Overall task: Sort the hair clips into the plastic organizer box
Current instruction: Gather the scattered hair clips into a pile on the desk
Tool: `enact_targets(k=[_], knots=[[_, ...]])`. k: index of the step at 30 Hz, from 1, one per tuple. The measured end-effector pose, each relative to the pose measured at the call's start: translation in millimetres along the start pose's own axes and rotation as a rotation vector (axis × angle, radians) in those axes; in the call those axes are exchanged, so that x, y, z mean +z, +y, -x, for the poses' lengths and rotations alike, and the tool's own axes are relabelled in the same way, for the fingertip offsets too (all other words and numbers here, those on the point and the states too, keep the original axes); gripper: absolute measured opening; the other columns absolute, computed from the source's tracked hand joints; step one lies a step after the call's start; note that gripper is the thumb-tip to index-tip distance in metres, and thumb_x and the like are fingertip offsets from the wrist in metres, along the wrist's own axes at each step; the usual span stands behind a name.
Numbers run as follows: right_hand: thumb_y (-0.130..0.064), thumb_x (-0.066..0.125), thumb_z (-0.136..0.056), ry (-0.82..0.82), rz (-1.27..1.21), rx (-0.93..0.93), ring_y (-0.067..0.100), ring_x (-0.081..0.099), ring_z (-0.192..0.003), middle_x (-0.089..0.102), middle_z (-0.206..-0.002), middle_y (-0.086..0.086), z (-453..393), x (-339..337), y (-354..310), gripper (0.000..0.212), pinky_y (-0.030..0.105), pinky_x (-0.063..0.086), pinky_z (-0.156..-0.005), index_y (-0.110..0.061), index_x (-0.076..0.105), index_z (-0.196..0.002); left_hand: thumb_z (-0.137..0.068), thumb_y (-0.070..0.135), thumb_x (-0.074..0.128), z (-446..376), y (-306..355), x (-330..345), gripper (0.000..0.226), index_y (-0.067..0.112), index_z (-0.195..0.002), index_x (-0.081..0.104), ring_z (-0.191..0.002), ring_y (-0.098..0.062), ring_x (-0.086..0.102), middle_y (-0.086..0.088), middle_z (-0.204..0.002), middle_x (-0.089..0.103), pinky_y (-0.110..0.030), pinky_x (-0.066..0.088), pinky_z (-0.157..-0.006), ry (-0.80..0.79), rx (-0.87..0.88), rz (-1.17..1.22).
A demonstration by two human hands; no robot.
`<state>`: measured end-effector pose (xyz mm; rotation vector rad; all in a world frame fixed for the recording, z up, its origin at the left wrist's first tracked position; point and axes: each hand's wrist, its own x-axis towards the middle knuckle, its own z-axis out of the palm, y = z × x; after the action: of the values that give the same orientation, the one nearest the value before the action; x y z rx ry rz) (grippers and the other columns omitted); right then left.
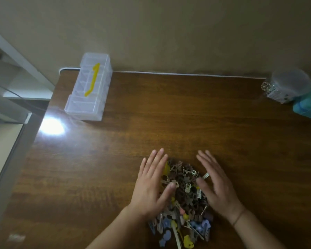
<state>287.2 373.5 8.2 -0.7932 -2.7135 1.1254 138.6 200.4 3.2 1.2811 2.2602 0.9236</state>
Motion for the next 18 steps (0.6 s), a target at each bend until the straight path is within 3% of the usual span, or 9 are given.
enact_targets(k=[4,8,10,13,16,18], knots=[[-0.068,0.027,-0.092,-0.256,0.147,-0.234,-0.001,0.001,-0.147,0.014,-0.159,-0.014,-39.0,-1.5,-19.2,0.074,0.029,0.009,-0.119,-0.024,0.022,-0.152,-0.096,0.066,0.024,-22.4,-9.5,-5.7,0.083,0.019,-0.158,-0.005,-0.152,-0.01,0.012,-0.003,-0.163,0.023,-0.047,0.005,-0.123,-0.039,0.076,-0.016],[-0.073,0.022,-0.091,-0.387,0.222,-0.293,-0.005,-0.007,-0.145,0.002,-0.159,-0.02,-43.9,2.9,-27.9,0.078,0.026,0.004,-0.119,-0.029,0.011,-0.153,-0.099,0.062,0.023,-16.5,-14.2,-0.4,0.084,0.012,-0.156,-0.012,-0.152,-0.009,0.012,-0.003,-0.161,0.029,-0.046,0.004,-0.123,-0.066,0.134,-0.027],[-0.072,0.025,-0.092,-0.427,0.23,-0.292,-0.007,-0.008,-0.144,0.0,-0.158,-0.023,-41.3,2.5,-27.6,0.075,0.027,0.004,-0.121,-0.031,0.009,-0.153,-0.099,0.061,0.024,-11.9,-15.9,-0.8,0.083,0.014,-0.157,-0.012,-0.152,-0.009,0.009,-0.002,-0.163,0.025,-0.047,0.005,-0.123,-0.101,0.115,-0.026],[-0.072,0.025,-0.092,-0.467,0.292,-0.331,-0.005,-0.01,-0.144,-0.007,-0.158,-0.026,-39.9,1.3,-23.8,0.073,0.028,0.003,-0.12,-0.035,0.003,-0.152,-0.099,0.061,0.027,-7.3,-23.6,-6.4,0.077,0.02,-0.158,-0.002,-0.153,-0.012,0.0,0.003,-0.167,0.003,-0.049,0.008,-0.121,-0.123,0.108,-0.044],[-0.074,0.026,-0.09,-0.411,0.282,-0.342,0.002,-0.007,-0.147,-0.007,-0.158,-0.027,-49.1,-3.2,-25.0,0.077,0.025,0.0,-0.116,-0.041,-0.005,-0.152,-0.093,0.057,0.05,-18.2,-54.8,-30.3,0.079,0.029,-0.158,0.015,-0.154,-0.026,0.006,0.0,-0.167,0.003,-0.052,0.015,-0.118,0.179,0.092,-0.24],[-0.076,0.026,-0.088,-0.343,0.248,-0.304,0.002,-0.005,-0.147,-0.003,-0.159,-0.027,-60.6,-6.2,-29.8,0.077,0.024,0.005,-0.116,-0.043,-0.004,-0.151,-0.082,0.047,0.069,-39.3,-80.6,-64.7,0.085,0.03,-0.153,0.026,-0.151,-0.033,0.009,-0.008,-0.163,0.007,-0.059,0.022,-0.116,0.505,-0.124,-0.261]])
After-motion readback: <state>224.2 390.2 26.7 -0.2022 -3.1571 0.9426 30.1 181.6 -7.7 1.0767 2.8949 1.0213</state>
